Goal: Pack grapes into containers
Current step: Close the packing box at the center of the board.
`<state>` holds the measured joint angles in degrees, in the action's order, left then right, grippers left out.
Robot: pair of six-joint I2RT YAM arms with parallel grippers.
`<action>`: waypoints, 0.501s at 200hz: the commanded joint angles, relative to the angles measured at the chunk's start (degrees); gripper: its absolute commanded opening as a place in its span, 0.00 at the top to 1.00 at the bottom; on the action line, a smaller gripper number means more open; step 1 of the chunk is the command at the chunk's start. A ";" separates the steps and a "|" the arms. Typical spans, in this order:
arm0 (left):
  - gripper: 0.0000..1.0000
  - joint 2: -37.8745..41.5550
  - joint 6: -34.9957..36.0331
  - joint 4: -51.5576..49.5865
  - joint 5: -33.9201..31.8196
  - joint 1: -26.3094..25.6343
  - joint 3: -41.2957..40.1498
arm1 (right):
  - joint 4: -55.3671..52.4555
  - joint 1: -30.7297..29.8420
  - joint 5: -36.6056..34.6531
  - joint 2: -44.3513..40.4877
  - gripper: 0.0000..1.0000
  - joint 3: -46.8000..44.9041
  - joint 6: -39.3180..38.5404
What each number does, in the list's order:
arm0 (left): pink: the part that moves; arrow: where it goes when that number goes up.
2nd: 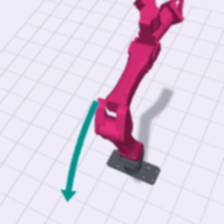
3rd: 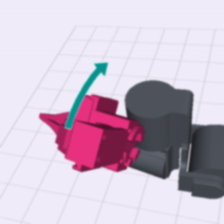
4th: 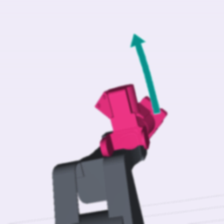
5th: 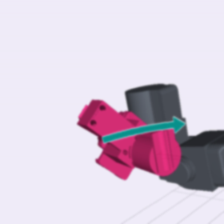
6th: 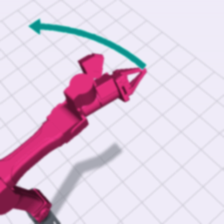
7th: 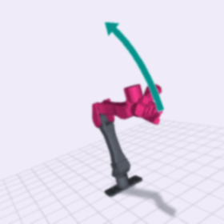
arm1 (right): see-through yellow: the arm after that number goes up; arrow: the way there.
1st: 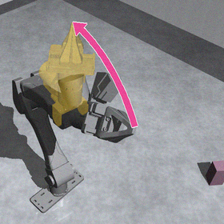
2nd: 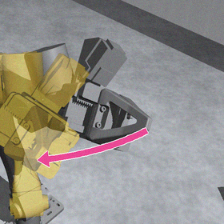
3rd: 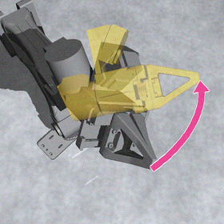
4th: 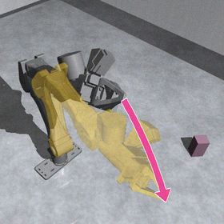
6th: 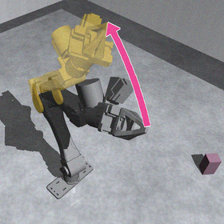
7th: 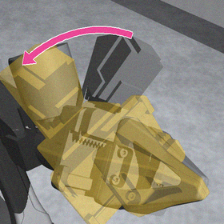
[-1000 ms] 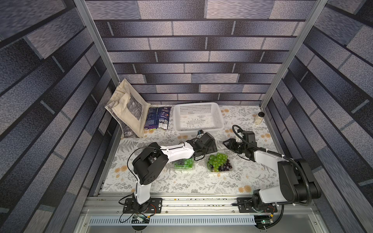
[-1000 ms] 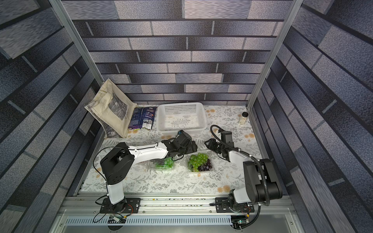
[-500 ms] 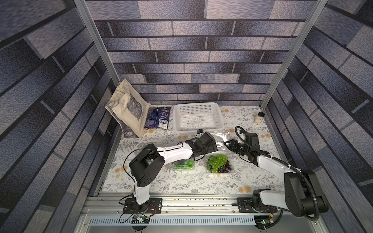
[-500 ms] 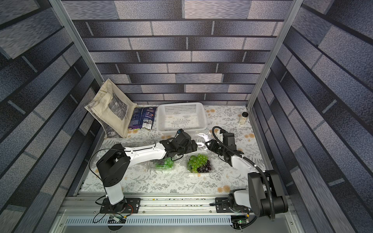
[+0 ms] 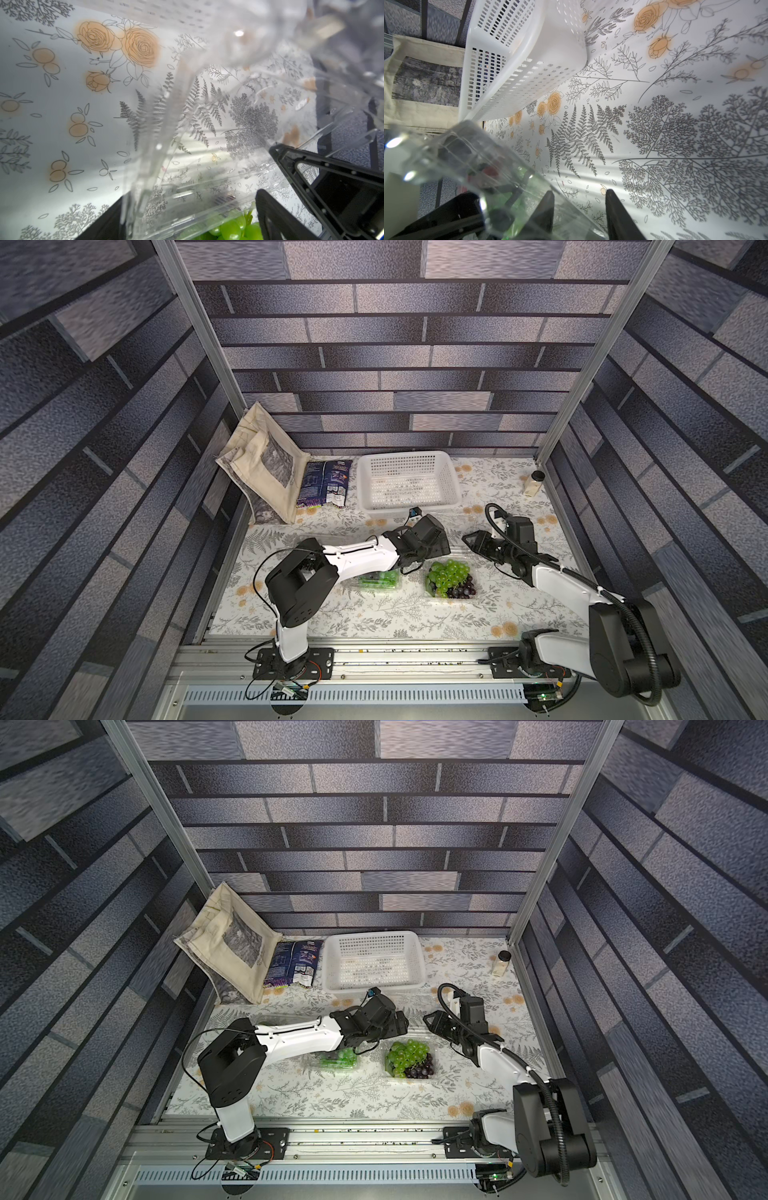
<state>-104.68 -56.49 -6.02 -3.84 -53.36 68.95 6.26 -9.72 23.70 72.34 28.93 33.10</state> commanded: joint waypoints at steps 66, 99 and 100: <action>0.08 2.37 4.37 0.50 -0.16 4.72 2.19 | 4.68 -0.23 4.05 7.71 0.61 9.20 0.23; 0.07 2.00 5.36 0.47 0.16 5.63 3.85 | 6.61 -0.26 5.57 9.99 0.62 11.56 1.21; 0.07 1.97 5.44 0.48 0.15 5.63 3.88 | 6.59 -0.28 5.61 10.05 0.61 11.62 1.19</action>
<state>-104.66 -53.41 -5.50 -3.79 -48.29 70.15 10.22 -9.72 27.03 81.08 37.91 33.71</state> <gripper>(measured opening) 0.925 0.386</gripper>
